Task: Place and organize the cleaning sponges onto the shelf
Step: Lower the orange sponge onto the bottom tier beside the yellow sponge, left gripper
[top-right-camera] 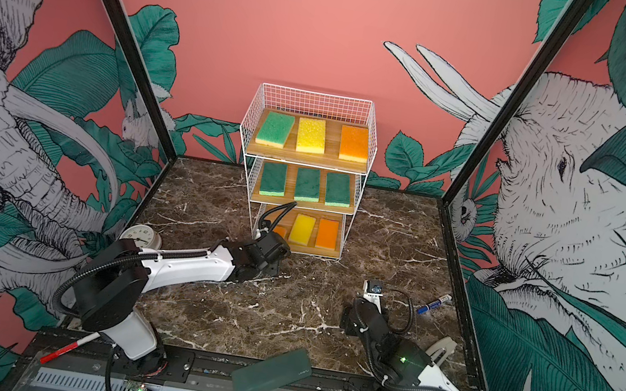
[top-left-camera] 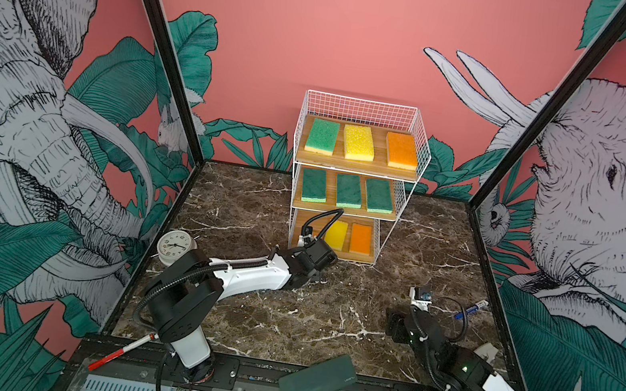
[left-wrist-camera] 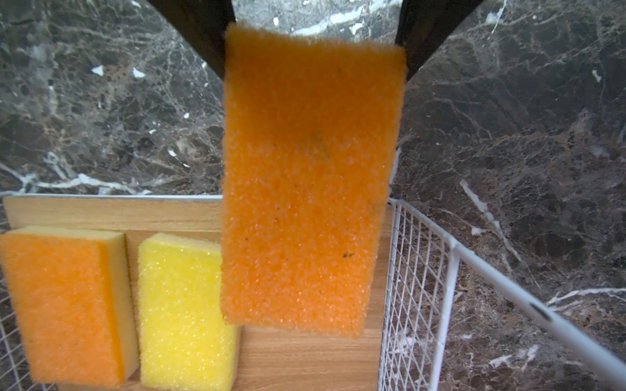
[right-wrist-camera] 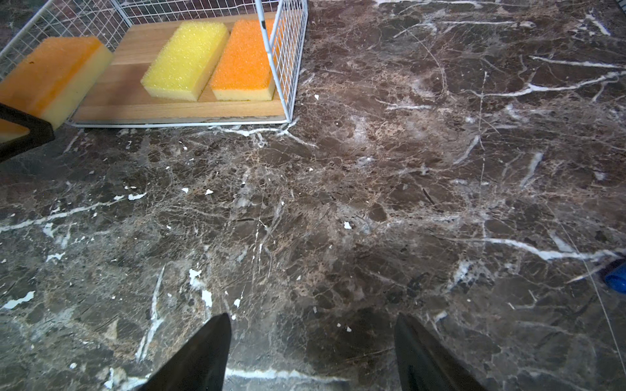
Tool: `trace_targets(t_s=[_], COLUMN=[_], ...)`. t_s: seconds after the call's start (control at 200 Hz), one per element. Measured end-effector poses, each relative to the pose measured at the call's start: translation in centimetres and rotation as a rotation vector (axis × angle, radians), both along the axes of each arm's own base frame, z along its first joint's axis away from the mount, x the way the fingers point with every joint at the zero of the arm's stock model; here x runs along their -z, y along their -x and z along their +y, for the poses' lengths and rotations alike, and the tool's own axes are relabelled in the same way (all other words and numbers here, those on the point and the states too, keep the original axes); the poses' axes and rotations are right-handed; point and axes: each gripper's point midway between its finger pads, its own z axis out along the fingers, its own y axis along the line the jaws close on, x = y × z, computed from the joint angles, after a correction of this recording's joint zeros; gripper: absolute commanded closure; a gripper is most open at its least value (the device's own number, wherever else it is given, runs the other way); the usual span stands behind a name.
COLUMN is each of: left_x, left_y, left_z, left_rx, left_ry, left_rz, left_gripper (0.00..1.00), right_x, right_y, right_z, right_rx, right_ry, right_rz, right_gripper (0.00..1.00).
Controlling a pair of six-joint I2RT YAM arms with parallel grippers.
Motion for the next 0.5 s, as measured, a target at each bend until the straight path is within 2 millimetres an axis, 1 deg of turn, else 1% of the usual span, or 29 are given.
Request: trace_targets(t_s=[0.145,0.285,0.5], left_x=[0.3,0.4,1.0], left_y=[-0.4,-1.1,-2.0], left_z=[0.5,0.5,-0.1], left_rx=[-0.028,-0.043,-0.057], left_ry=[-0.001,-0.002,0.002], left_rz=[0.003,-0.004,-0.007], left_gripper=[0.30,0.29,0.29], right_x=[0.0,0.0,0.3], right_y=[0.1,0.1,0.1], right_z=[0.3,0.6,1.2], right_rx=[-0.025,-0.044,-0.071], right_ry=[0.001,0.002,0.013], right_rz=[0.004,0.005,0.013], right_gripper=[0.22,0.22,0.22])
